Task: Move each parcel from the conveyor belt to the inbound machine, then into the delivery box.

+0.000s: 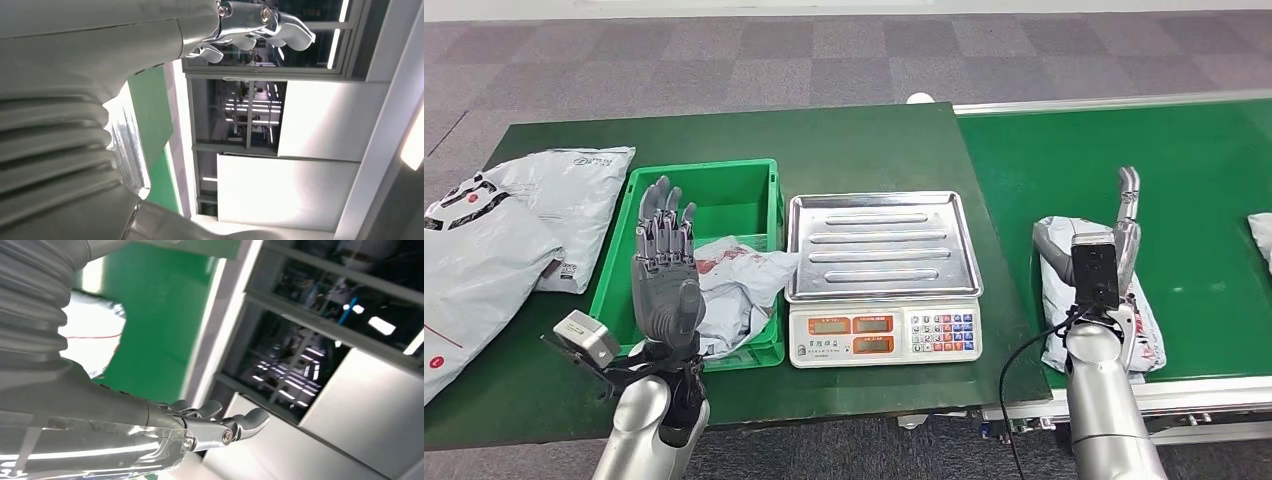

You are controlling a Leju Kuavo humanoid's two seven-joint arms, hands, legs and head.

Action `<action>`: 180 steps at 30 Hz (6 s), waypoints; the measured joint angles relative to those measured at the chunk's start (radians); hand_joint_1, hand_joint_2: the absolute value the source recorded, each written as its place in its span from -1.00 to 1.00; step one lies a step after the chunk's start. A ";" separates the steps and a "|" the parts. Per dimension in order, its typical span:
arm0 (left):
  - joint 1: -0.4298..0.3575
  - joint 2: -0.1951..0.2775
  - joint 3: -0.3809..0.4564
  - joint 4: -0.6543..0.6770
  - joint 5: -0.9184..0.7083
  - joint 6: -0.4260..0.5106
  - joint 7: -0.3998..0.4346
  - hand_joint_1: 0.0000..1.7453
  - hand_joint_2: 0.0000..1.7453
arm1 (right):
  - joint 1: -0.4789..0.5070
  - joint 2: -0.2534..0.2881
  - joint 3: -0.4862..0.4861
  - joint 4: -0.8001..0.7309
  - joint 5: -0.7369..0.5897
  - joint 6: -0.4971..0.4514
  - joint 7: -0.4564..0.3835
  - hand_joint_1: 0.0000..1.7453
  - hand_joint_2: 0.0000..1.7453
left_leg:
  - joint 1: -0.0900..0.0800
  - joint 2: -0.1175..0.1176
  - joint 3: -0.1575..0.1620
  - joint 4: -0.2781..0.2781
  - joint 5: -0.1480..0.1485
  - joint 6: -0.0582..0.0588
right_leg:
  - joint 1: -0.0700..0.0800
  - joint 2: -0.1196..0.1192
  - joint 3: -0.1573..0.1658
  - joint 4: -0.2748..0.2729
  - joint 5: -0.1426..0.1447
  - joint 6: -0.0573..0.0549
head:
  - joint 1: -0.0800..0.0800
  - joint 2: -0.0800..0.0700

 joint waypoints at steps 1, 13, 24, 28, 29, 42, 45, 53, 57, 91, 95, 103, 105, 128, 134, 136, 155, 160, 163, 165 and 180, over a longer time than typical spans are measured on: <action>0.001 0.001 -0.003 -0.004 -0.001 -0.001 0.000 -1.00 1.00 | -0.004 -0.002 -0.008 0.016 0.010 -0.004 0.009 -1.00 1.00 | 0.000 0.000 0.000 0.000 0.000 0.000 | 0.000 0.000 0.000 0.000 0.000 0.000 | 0.000 0.000; 0.010 0.003 -0.009 -0.015 -0.020 -0.024 0.012 -1.00 1.00 | -0.151 -0.099 -0.115 0.461 0.243 -0.057 0.328 -1.00 1.00 | -0.001 0.000 0.000 0.000 0.000 0.000 | -0.001 0.000 0.000 0.000 0.000 0.001 | 0.000 0.000; 0.002 -0.006 -0.009 -0.002 -0.068 -0.028 0.042 -1.00 1.00 | -0.264 -0.131 -0.119 0.758 0.470 0.163 0.719 -1.00 1.00 | 0.000 0.001 0.001 0.000 0.000 0.000 | 0.000 0.002 0.000 0.000 0.000 0.001 | 0.000 0.000; 0.013 -0.010 -0.009 -0.002 -0.077 -0.017 0.051 -1.00 1.00 | -0.293 -0.132 -0.119 0.795 0.494 0.191 0.753 -0.81 1.00 | 0.000 0.001 0.001 0.000 0.000 0.000 | 0.000 0.001 0.001 0.000 0.000 0.001 | 0.000 0.000; 0.016 -0.011 -0.009 -0.003 -0.079 -0.016 0.052 -1.00 1.00 | -0.298 -0.132 -0.119 0.803 0.500 0.206 0.759 -0.72 1.00 | 0.000 0.001 0.001 0.000 0.000 0.000 | 0.000 0.001 0.001 0.000 0.000 0.001 | 0.000 0.000; 0.025 -0.018 -0.009 -0.005 -0.087 -0.013 0.063 -1.00 1.00 | -0.337 -0.137 -0.119 0.841 0.528 0.279 0.766 1.00 1.00 | 0.000 0.000 0.002 0.001 0.000 0.001 | 0.000 0.001 0.003 0.000 0.000 0.001 | 0.000 0.000; 0.030 -0.018 -0.009 -0.011 -0.087 -0.011 0.070 -1.00 1.00 | -0.337 -0.137 -0.119 0.841 0.528 0.255 0.734 1.00 1.00 | 0.000 0.000 0.002 0.001 0.000 0.001 | 0.000 0.001 0.003 0.000 0.000 0.001 | 0.000 0.000; 0.066 -0.019 -0.009 -0.045 -0.087 -0.009 0.081 -1.00 1.00 | -0.309 -0.125 -0.125 0.804 0.470 0.157 0.538 1.00 1.00 | 0.000 0.000 0.002 0.001 0.000 0.000 | 0.000 0.001 0.003 0.000 0.000 0.001 | 0.000 0.000; 0.074 -0.020 -0.009 -0.051 -0.087 -0.009 0.082 -1.00 1.00 | -0.288 -0.115 -0.132 0.762 0.443 0.122 0.476 1.00 1.00 | 0.000 0.000 0.002 0.000 0.000 0.000 | 0.000 0.001 0.002 0.000 0.000 0.001 | 0.000 0.000; 0.009 -0.021 -0.009 0.003 -0.026 -0.039 0.054 -1.00 1.00 | 0.193 0.131 -0.057 -0.554 0.189 -0.315 -0.240 1.00 1.00 | 0.000 -0.002 0.002 -0.001 -0.003 -0.002 | 0.000 -0.001 0.002 0.000 -0.004 0.000 | 0.000 0.000; -0.001 -0.021 -0.009 0.011 -0.024 -0.052 0.059 -1.00 1.00 | 0.211 0.148 0.027 -0.638 0.292 -0.314 -0.240 1.00 1.00 | 0.000 -0.001 0.002 -0.001 -0.003 -0.002 | 0.000 0.000 0.002 0.000 -0.004 0.000 | 0.000 0.000; -0.012 -0.021 -0.009 0.020 -0.034 -0.058 0.063 -1.00 1.00 | 0.178 0.128 0.144 -0.527 0.393 -0.121 -0.058 1.00 1.00 | 0.000 0.000 0.002 -0.001 -0.002 -0.001 | 0.000 0.000 0.003 0.000 -0.004 0.001 | 0.000 0.000; -0.015 -0.021 -0.009 0.023 -0.039 -0.059 0.063 -1.00 1.00 | 0.147 0.112 0.177 -0.441 0.420 0.026 0.047 1.00 1.00 | 0.000 0.000 0.002 -0.001 -0.002 -0.001 | 0.000 0.000 0.003 0.000 -0.003 0.001 | 0.000 0.000; -0.020 -0.018 -0.009 0.050 -0.051 -0.065 0.053 -1.00 1.00 | 0.104 0.037 0.376 -0.172 0.168 0.586 0.013 1.00 1.00 | 0.000 -0.002 0.002 -0.001 -0.002 -0.001 | 0.000 -0.002 0.003 0.000 -0.005 0.000 | 0.000 0.000; -0.019 -0.018 -0.009 0.057 -0.047 -0.055 0.045 -1.00 1.00 | 0.094 0.024 0.401 -0.159 0.153 0.489 0.013 -1.00 1.00 | 0.000 -0.002 0.002 0.000 -0.002 -0.001 | 0.000 -0.002 0.003 0.000 -0.005 0.000 | 0.000 0.000; -0.017 -0.018 -0.009 0.057 -0.048 -0.054 0.043 -1.00 1.00 | 0.089 0.024 0.401 -0.157 0.159 0.439 0.022 -1.00 1.00 | 0.000 -0.002 0.002 0.000 -0.002 -0.001 | 0.000 -0.002 0.003 0.000 -0.005 0.000 | 0.000 0.000; -0.026 -0.017 -0.009 0.089 -0.055 -0.054 0.033 -1.00 1.00 | 0.078 0.028 0.401 -0.158 0.266 0.264 0.095 -1.00 1.00 | 0.000 -0.002 0.002 0.000 -0.002 -0.001 | 0.000 -0.002 0.003 0.000 -0.005 0.000 | 0.000 0.000; -0.027 -0.017 -0.009 0.090 -0.055 -0.053 0.033 -1.00 1.00 | 0.077 0.036 0.389 -0.164 0.388 0.064 0.150 -1.00 1.00 | 0.000 -0.002 0.002 0.000 -0.002 -0.001 | 0.000 -0.002 0.003 0.000 -0.005 0.000 | 0.000 0.000; -0.031 -0.017 -0.009 0.095 -0.055 -0.052 0.031 -1.00 1.00 | 0.078 0.037 0.382 -0.166 0.341 0.100 0.152 -1.00 1.00 | 0.000 -0.002 0.002 0.000 -0.002 -0.001 | 0.000 -0.002 0.003 0.000 -0.005 0.000 | 0.000 0.000; -0.035 -0.017 -0.009 0.101 -0.053 -0.052 0.029 -1.00 1.00 | 0.079 0.037 0.382 -0.166 0.312 0.120 0.141 -1.00 1.00 | 0.000 -0.002 0.002 0.000 -0.002 -0.001 | 0.000 -0.002 0.003 0.000 -0.005 0.000 | 0.000 0.000; -0.138 -0.017 -0.009 0.304 -0.069 0.002 0.014 -1.00 1.00 | 0.125 0.042 0.330 -0.332 -0.370 0.533 -0.229 -1.00 0.00 | 0.000 -0.002 0.002 0.000 -0.002 -0.001 | 0.000 -0.001 0.002 0.000 -0.004 0.001 | 0.000 0.000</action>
